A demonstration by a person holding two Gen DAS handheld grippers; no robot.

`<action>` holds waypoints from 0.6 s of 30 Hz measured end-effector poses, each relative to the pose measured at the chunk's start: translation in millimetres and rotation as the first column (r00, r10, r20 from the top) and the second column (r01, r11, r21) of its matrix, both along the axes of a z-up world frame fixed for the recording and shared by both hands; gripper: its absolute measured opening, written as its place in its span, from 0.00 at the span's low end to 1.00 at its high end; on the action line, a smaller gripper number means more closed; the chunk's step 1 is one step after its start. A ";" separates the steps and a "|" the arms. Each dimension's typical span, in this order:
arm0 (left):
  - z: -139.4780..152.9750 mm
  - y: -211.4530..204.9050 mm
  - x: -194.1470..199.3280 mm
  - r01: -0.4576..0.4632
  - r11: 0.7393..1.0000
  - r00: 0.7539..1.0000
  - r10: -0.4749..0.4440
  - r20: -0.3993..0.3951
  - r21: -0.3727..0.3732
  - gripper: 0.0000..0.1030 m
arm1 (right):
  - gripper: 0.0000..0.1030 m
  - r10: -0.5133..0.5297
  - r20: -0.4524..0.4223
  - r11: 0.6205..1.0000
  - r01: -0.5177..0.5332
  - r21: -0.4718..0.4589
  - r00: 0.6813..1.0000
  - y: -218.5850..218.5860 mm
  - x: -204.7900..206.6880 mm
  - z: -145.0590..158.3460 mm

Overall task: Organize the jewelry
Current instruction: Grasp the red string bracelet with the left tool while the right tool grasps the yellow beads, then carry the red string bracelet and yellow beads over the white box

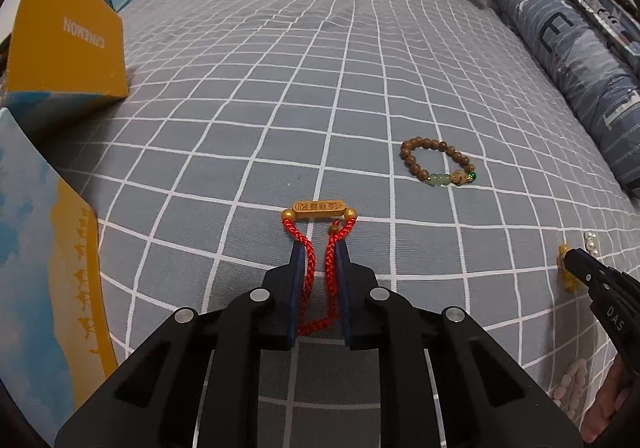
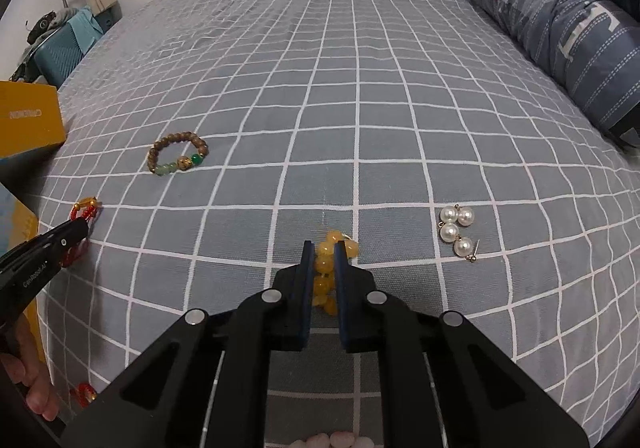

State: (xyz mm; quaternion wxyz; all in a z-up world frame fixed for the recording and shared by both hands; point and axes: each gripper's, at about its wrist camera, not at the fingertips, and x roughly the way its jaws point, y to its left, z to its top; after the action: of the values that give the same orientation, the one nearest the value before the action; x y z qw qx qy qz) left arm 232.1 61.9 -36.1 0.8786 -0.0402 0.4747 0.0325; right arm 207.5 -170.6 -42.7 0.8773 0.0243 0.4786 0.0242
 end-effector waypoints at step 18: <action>31.1 -4.8 -16.5 0.032 0.999 0.996 -0.032 0.079 0.003 0.14 | 0.09 0.007 0.043 1.000 -0.007 0.010 0.999 -0.1 -8.5 19.9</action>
State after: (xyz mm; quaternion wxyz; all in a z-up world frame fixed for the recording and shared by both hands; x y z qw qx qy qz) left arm 215.6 57.1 -5.0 0.8971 -0.0334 0.4402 0.0173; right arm 199.0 -170.7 -22.7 0.8873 0.0268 0.4594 0.0303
